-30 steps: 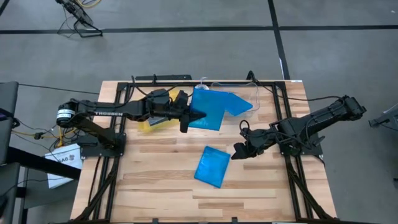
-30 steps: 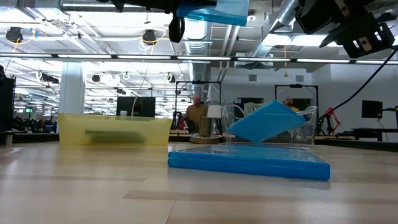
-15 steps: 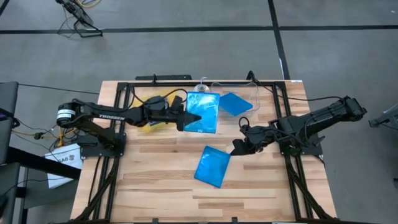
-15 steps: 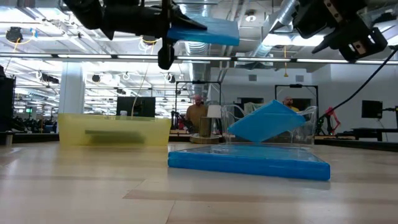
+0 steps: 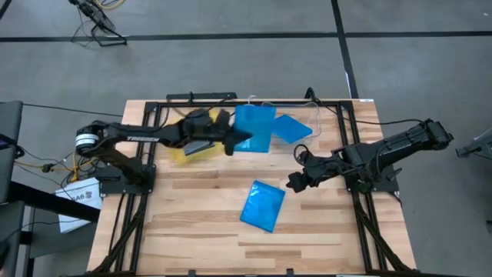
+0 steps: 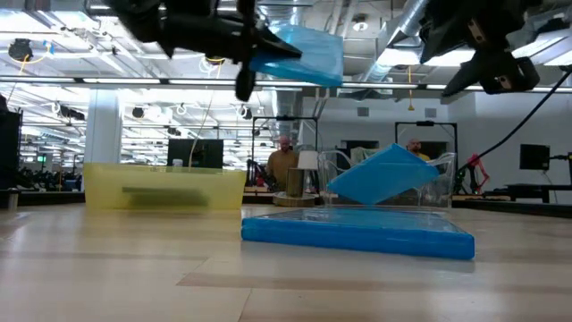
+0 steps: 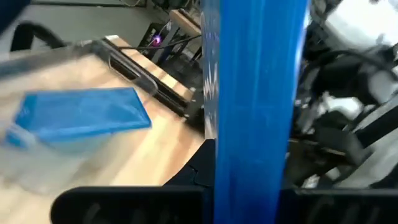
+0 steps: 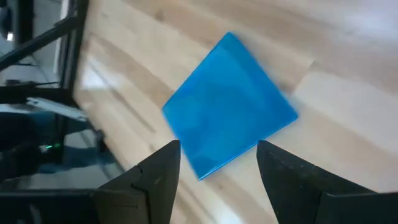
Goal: Pick & place jewel cases by type
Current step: Put the top blue CD case into the transparent bin
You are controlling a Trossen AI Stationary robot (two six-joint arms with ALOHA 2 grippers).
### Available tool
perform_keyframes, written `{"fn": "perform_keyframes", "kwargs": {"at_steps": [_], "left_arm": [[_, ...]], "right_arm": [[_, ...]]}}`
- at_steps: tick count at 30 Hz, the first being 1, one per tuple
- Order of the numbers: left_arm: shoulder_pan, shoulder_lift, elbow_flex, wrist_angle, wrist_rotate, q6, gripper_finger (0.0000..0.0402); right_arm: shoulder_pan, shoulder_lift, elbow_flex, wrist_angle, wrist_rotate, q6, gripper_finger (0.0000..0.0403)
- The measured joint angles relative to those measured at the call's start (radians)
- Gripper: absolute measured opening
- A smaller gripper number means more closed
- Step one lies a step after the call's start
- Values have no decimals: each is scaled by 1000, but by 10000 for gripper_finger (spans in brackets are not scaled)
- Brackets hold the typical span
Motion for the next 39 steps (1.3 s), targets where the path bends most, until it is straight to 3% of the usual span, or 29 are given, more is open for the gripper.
{"fn": "perform_keyframes", "kwargs": {"at_steps": [5,10,15,20,28,39], "left_arm": [[8,110,209,-159,-20,298,0],[8,225,368,-190,-95,605,0],[8,336,472,-190,-226,872,0],[8,457,542,-185,-251,1116,0],[-10,600,612,-182,-338,1294,0],[-5,661,634,-174,-282,1436,33]], "right_arm": [[17,0,0,-61,56,-46,205],[59,0,0,-123,102,-51,205],[138,0,0,-173,169,-48,205],[206,-4,0,-204,210,-48,205],[292,-4,0,-326,277,8,205],[330,-4,0,-366,287,120,205]]}}
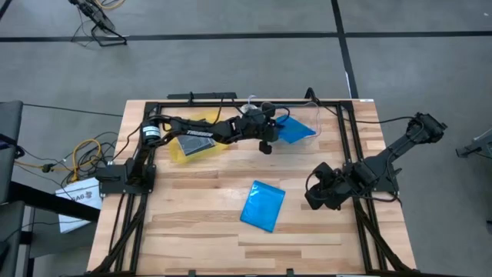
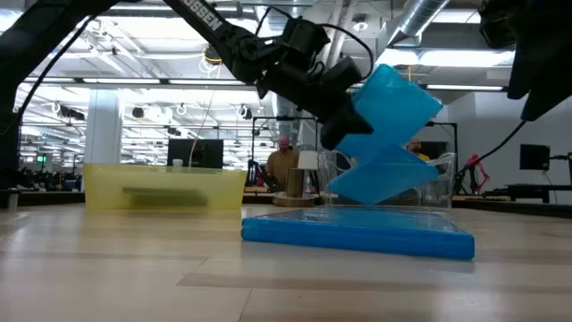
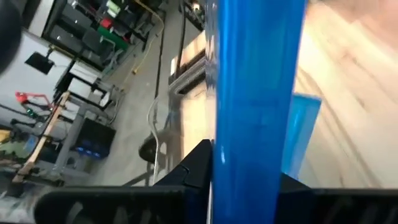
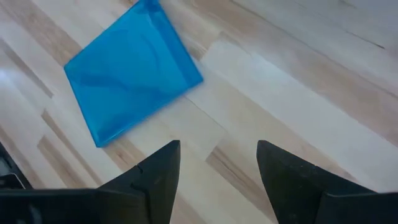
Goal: Pick & place jewel cases by type
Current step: Put the top blue CD case into the transparent bin, then put the blue CD case into the transparent bin
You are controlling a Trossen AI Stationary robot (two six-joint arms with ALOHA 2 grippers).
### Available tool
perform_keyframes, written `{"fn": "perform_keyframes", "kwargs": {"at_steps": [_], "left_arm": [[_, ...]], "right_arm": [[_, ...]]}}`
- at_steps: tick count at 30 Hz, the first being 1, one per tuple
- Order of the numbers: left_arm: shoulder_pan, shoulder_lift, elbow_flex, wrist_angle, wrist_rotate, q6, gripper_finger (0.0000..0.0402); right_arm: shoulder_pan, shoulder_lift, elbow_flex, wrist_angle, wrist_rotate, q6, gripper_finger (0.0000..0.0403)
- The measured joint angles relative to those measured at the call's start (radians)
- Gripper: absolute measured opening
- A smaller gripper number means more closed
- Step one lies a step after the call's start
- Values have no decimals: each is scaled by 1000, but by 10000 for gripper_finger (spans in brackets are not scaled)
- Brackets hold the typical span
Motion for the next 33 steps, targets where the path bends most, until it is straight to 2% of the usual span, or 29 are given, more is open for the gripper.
{"fn": "perform_keyframes", "kwargs": {"at_steps": [7,12,21,25,33], "left_arm": [[4,19,0,-7,-28,-12,74],[3,19,0,-17,6,-57,128],[4,19,0,-50,-4,-173,224],[11,19,0,-77,-37,-256,240],[11,19,0,-100,-82,-299,243]], "right_arm": [[0,0,0,-7,9,-2,205],[0,0,0,-7,29,-2,205],[0,0,0,-7,45,-9,205],[0,0,0,-3,45,-9,205],[0,0,0,-3,45,-10,205]]}}
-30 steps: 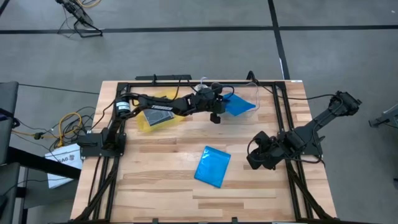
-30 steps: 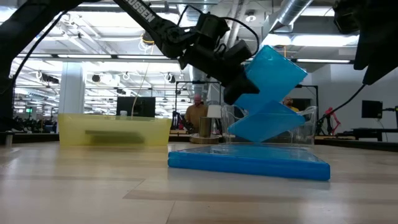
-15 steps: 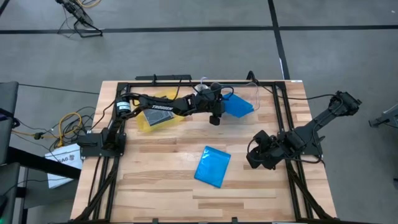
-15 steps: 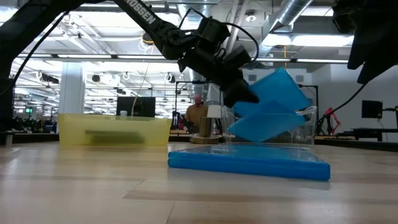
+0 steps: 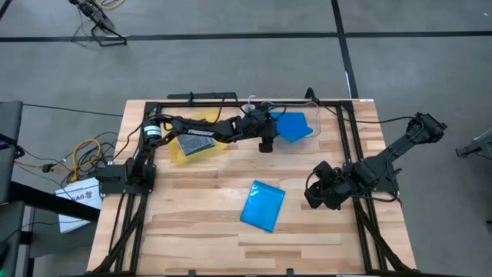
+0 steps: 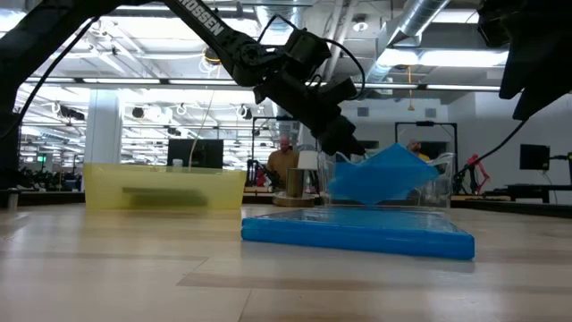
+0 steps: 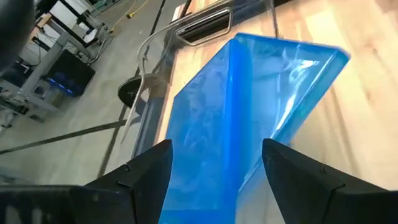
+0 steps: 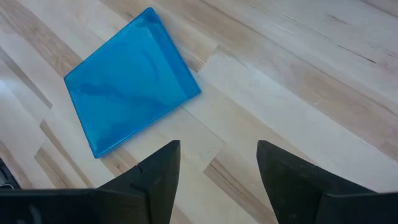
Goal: Pick & place jewel cases by type
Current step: Put the blue CD case into the transparent bin
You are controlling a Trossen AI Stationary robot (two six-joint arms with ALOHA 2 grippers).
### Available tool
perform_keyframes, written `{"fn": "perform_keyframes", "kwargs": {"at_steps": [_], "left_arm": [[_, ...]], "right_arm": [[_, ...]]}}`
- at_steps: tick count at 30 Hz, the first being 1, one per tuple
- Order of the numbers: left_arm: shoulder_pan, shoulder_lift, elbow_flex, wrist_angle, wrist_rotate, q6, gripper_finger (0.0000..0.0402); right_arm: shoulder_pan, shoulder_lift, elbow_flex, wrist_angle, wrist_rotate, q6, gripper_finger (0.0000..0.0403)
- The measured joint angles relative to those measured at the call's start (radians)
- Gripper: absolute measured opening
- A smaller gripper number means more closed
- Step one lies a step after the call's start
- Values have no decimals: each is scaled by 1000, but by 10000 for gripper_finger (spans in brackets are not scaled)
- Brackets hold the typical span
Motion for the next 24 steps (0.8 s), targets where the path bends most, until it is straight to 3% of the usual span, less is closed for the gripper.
{"fn": "perform_keyframes", "kwargs": {"at_steps": [9,13,19,24], "left_arm": [[-54,-74,-1,-66,1,-167,243],[-76,-143,-1,-155,27,-313,242],[-74,-252,0,-327,211,-722,242],[-58,-271,0,-487,439,-977,242]], "right_arm": [[0,0,0,-2,0,-2,205],[0,0,0,-3,0,-19,205],[0,0,0,-1,-1,-20,205],[0,0,0,4,-1,-28,205]]}}
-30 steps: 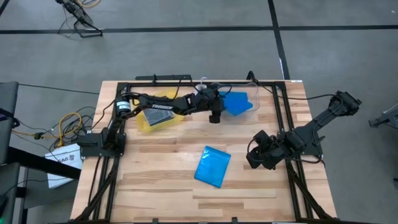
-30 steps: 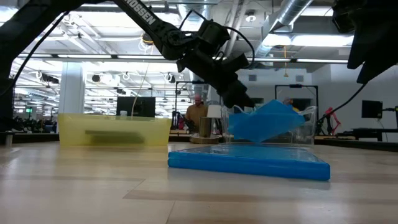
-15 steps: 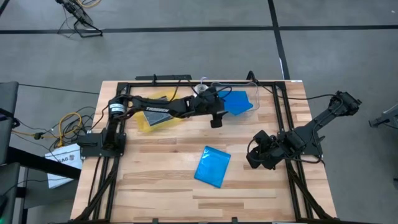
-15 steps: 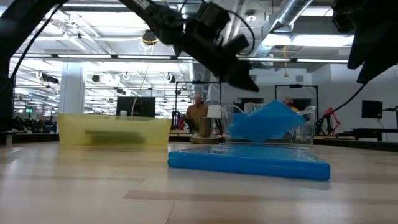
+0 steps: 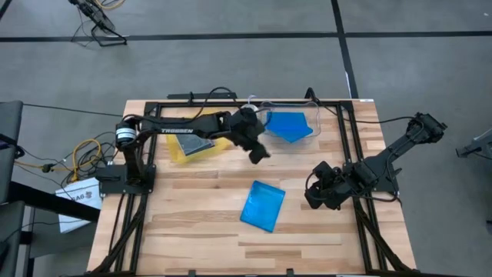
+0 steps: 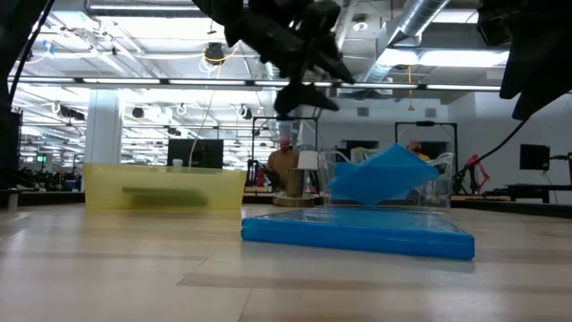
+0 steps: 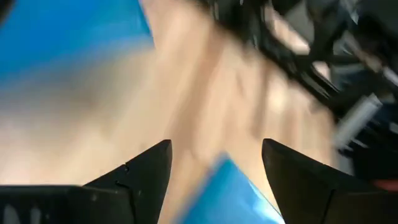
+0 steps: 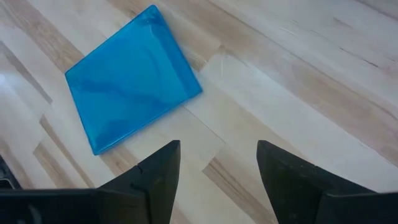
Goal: Pick & place jewel cases by type
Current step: Put the blue CD case into the transparent bin
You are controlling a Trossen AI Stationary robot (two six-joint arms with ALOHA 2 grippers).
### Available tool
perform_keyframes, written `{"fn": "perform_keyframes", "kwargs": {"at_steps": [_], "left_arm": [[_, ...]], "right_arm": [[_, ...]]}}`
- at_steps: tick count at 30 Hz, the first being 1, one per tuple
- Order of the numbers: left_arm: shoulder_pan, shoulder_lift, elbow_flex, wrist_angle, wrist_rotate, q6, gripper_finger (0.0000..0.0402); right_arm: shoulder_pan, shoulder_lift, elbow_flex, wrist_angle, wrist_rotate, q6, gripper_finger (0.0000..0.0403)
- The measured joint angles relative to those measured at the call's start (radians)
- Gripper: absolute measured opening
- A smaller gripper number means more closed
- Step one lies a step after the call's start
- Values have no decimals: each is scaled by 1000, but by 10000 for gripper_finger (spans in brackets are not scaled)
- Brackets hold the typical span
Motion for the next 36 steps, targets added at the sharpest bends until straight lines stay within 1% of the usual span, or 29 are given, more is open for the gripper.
{"fn": "perform_keyframes", "kwargs": {"at_steps": [2,4,6,8,11,15,19,22,29,33,36], "left_arm": [[0,2,-1,-90,96,-59,242],[-12,6,-1,-181,146,-76,242],[-29,7,-2,-279,133,-71,242],[-47,7,-2,-348,86,-55,242],[-66,8,-7,-416,55,-52,242],[-81,8,-94,-341,88,-135,242],[-84,8,-212,-208,136,-232,242],[-77,10,-294,-112,150,-307,242],[-86,9,-463,167,225,-496,242],[-103,9,-527,239,223,-565,242],[-119,8,-544,254,198,-571,242]], "right_arm": [[0,0,0,10,-3,-7,205],[0,0,0,35,-15,-34,205],[0,0,0,64,-39,-68,205],[-2,5,0,88,-69,-94,205],[-9,31,0,96,-121,-105,205],[-23,102,-1,98,-184,-153,205],[-53,209,-1,148,-277,-229,205],[-79,301,-1,225,-335,-304,205],[-155,512,-1,428,-464,-448,205],[-203,566,6,442,-503,-468,204],[-242,578,7,434,-517,-480,204]]}}
